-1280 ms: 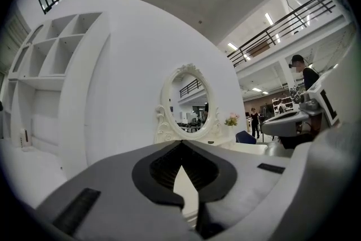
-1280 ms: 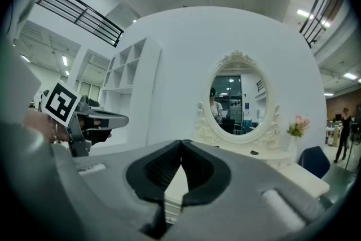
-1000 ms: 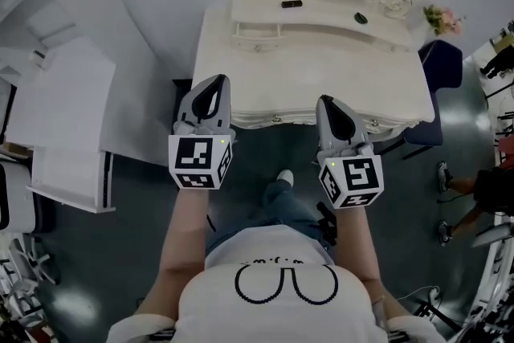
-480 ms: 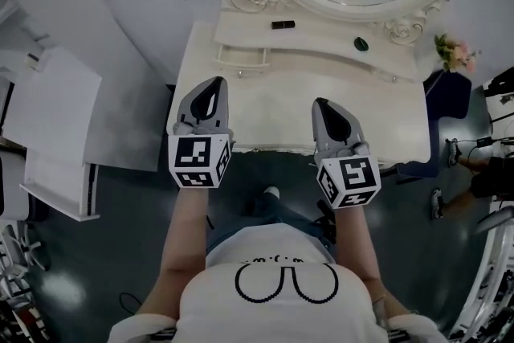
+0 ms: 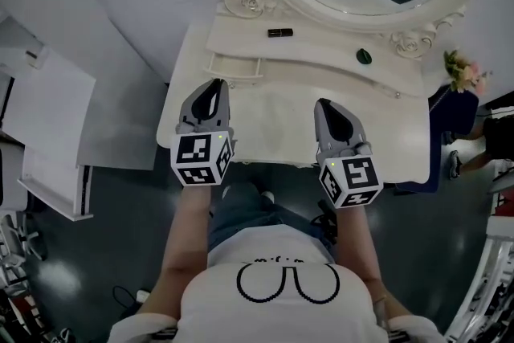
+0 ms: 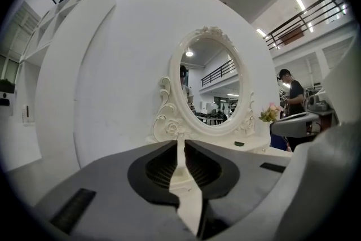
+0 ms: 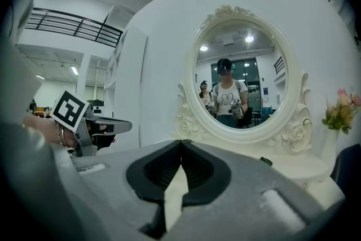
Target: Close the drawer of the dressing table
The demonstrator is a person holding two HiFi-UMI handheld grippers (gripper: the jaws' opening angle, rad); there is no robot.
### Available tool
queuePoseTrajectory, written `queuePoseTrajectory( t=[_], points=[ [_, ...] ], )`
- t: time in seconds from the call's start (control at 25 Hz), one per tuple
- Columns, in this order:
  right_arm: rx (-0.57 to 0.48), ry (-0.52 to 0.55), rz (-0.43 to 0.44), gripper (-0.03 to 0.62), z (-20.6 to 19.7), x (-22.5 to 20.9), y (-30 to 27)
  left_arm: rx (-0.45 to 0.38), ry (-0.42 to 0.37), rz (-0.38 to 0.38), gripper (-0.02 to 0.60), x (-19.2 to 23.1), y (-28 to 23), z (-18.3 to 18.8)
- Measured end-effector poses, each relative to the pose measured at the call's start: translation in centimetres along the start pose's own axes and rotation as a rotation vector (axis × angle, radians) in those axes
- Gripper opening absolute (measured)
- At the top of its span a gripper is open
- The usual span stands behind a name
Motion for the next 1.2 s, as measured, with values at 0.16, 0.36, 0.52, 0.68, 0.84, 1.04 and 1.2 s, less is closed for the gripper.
queuePoseTrajectory(
  t=[0.16, 0.36, 0.52, 0.68, 0.84, 1.04, 1.2],
  points=[
    [0.015, -0.013, 0.011, 0.000, -0.8, -0.2, -1.3, 0.042, 0.008, 0.027, 0.204, 1.0, -1.4, -1.3],
    [0.043, -0.022, 0.019, 0.000, -1.4, -0.2, -3.0, 0.108, -0.031, 0.013, 0.204, 2.3, -2.8, -2.9],
    [0.080, -0.027, 0.034, 0.000, -2.1, -0.6, -4.6, 0.162, -0.029, 0.013, 0.204, 3.3, -4.5, -4.3],
    [0.135, -0.044, 0.047, 0.000, -3.7, -0.9, -6.2, 0.229, -0.011, 0.011, 0.204, 4.2, -6.2, -6.2],
    [0.189, -0.056, 0.068, 0.000, -5.3, -0.7, -7.4, 0.302, 0.004, 0.032, 0.204, 5.4, -7.7, -8.4],
    [0.227, -0.072, 0.074, 0.000, -6.5, -1.2, -8.6, 0.380, 0.022, 0.049, 0.202, 6.4, -9.6, -10.8],
    [0.245, -0.076, 0.072, 0.000, -7.1, -1.6, -9.3, 0.437, 0.044, 0.075, 0.202, 7.2, -10.5, -12.6]
  ],
)
Point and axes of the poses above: the fingertips, and each gripper's own axes: y backward along the fingers, x to its left, z out of its top, the point moved 10 cm from there along y, backward along the fingers, and after that the axes turned 14 degrees about y, right-handed, at the moved point
